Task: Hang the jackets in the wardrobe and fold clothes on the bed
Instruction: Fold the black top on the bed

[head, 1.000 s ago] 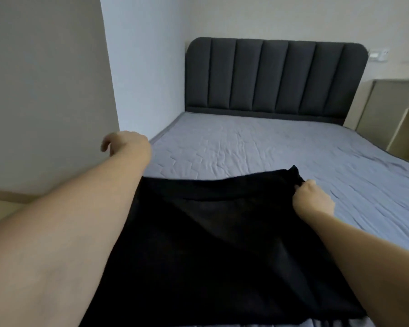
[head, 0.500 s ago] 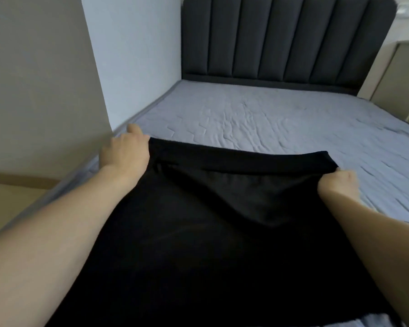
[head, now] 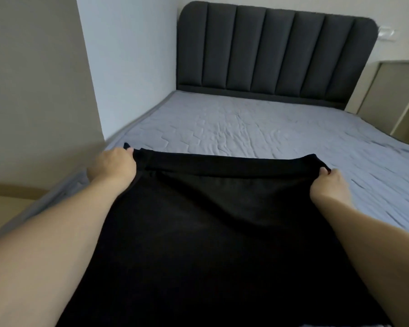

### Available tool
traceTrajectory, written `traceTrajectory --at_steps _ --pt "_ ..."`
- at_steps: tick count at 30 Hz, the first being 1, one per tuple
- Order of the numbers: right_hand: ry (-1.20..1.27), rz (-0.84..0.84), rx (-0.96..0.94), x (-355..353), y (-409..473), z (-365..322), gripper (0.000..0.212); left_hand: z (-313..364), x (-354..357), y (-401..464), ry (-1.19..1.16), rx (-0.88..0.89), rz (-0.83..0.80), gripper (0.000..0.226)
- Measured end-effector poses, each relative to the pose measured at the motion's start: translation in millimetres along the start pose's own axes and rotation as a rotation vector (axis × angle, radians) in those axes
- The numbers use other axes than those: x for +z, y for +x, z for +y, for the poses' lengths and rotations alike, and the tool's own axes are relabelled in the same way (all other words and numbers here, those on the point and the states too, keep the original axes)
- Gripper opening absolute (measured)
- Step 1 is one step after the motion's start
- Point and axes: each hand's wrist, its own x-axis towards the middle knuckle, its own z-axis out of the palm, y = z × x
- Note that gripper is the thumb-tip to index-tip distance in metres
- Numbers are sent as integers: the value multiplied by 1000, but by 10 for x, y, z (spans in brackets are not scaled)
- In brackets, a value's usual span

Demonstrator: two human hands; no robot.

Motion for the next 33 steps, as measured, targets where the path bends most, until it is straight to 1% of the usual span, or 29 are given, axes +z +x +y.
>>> traceTrajectory --at_steps 2,3,5,6,7,8,10,11,12,14,16,17,19,21,24,25,27,29,31,33 --pt "6 -29 11 -15 43 -61 43 63 -10 51 41 -25 4 56" --pt "-43 -56 26 -8 60 -85 44 109 4 38 64 -8 -8 60" --pt "-234 -86 36 28 28 -153 48 189 46 -66 121 48 -58 65" --pt "-299 -89 -2 69 -54 -207 52 197 46 -157 140 69 -95 69" --pt "-325 -94 -96 130 -180 -275 57 168 41 -266 155 95 -121 72" --pt "-337 -109 -232 202 -351 -334 61 109 35 -392 187 133 -111 73" --pt "-361 -169 -491 361 -796 -371 67 -51 -35 -707 324 202 -42 71" --pt "-372 -230 -589 455 -1042 -368 69 -163 -80 -883 401 215 -25 68" --pt "-387 -311 -663 548 -1289 -364 72 -279 -122 -1030 444 220 -17 60" --pt "-425 -481 -724 702 -1652 -351 75 -462 -206 -1171 451 224 -51 43" --pt "-443 -557 -692 772 -1741 -367 74 -560 -287 -1057 341 182 -108 48" --pt "-444 -568 -661 775 -1691 -374 71 -583 -302 -922 260 142 -105 53" --pt "-485 -589 -610 731 -1509 -383 68 -613 -354 -628 126 22 -105 57" --pt "-559 -598 -566 704 -1373 -376 67 -663 -370 -465 149 -45 -126 55" --pt "-575 -557 -506 768 -1337 -295 70 -685 -253 -508 276 -40 -161 48" --pt "-565 -533 -505 797 -1347 -264 70 -700 -159 -561 274 -40 -165 51" --pt "-563 -505 -528 845 -1369 -208 71 -810 31 -677 195 -117 -186 63" --pt "-592 -511 -526 873 -1372 -213 69 -942 116 -731 100 -217 -213 70" --pt "-610 -533 -476 860 -1371 -307 70 -1003 114 -705 27 -215 -277 75" --pt "-498 -551 -493 866 -1414 -511 77 -1042 10 -699 -48 -180 -335 81"
